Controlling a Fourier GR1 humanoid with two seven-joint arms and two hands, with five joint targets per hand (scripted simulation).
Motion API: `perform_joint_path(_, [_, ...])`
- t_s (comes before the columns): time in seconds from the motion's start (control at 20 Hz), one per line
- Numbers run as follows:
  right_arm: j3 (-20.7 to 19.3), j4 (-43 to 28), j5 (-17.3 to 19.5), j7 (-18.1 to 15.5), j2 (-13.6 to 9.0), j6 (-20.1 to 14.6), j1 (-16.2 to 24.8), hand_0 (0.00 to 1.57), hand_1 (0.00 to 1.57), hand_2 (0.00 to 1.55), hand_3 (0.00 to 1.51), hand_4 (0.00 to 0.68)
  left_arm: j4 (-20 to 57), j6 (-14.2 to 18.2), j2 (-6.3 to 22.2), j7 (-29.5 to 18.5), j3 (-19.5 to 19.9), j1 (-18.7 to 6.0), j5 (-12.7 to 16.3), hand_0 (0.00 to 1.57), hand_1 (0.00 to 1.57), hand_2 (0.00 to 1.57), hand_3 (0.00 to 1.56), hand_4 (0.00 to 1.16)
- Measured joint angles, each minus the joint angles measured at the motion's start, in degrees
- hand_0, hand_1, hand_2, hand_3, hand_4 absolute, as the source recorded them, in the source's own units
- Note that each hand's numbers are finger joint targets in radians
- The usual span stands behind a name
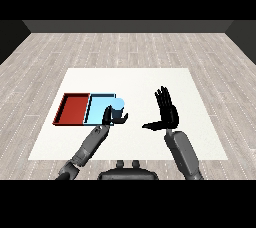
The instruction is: Pick the blue can and put it in the blue box
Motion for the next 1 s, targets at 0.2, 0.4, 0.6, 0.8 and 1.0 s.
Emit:
perform_joint_path(0.2, [-3.7,-3.0,-1.0,-1.4,-1.8,1.1,4.7,0.0,0.0,0.0,0.0,0.0,1.1,-0.3,2.5,2.0,2.3,-0.6,-0.8,1.57,1.57,1.57,1.49,1.15])
perform_joint_path(0.4, [-6.2,-4.9,-1.5,-0.8,-2.9,1.1,7.0,0.0,0.0,0.0,0.0,0.0,5.4,-1.4,6.2,4.3,6.6,-3.1,-0.1,1.57,1.57,1.57,1.5,1.11])
perform_joint_path(0.6, [-8.4,-3.1,-1.7,-1.9,-3.7,2.3,7.9,0.0,0.0,0.0,0.0,0.0,10.9,-3.0,10.4,6.4,10.5,-3.9,0.9,1.57,1.57,1.57,1.51,1.09])
perform_joint_path(0.8, [-9.0,-3.4,-1.3,-0.6,-3.1,1.0,7.3,0.0,0.0,0.0,0.0,0.0,20.1,-4.4,12.9,8.1,13.5,-8.4,0.5,1.57,1.57,1.57,1.49,1.05])
perform_joint_path(1.0, [-9.3,-1.1,-0.7,-0.8,-2.5,1.2,6.4,0.0,0.0,0.0,0.0,0.0,29.6,-4.0,14.0,10.4,14.2,-12.9,-1.6,1.57,1.57,1.54,1.4,0.99])
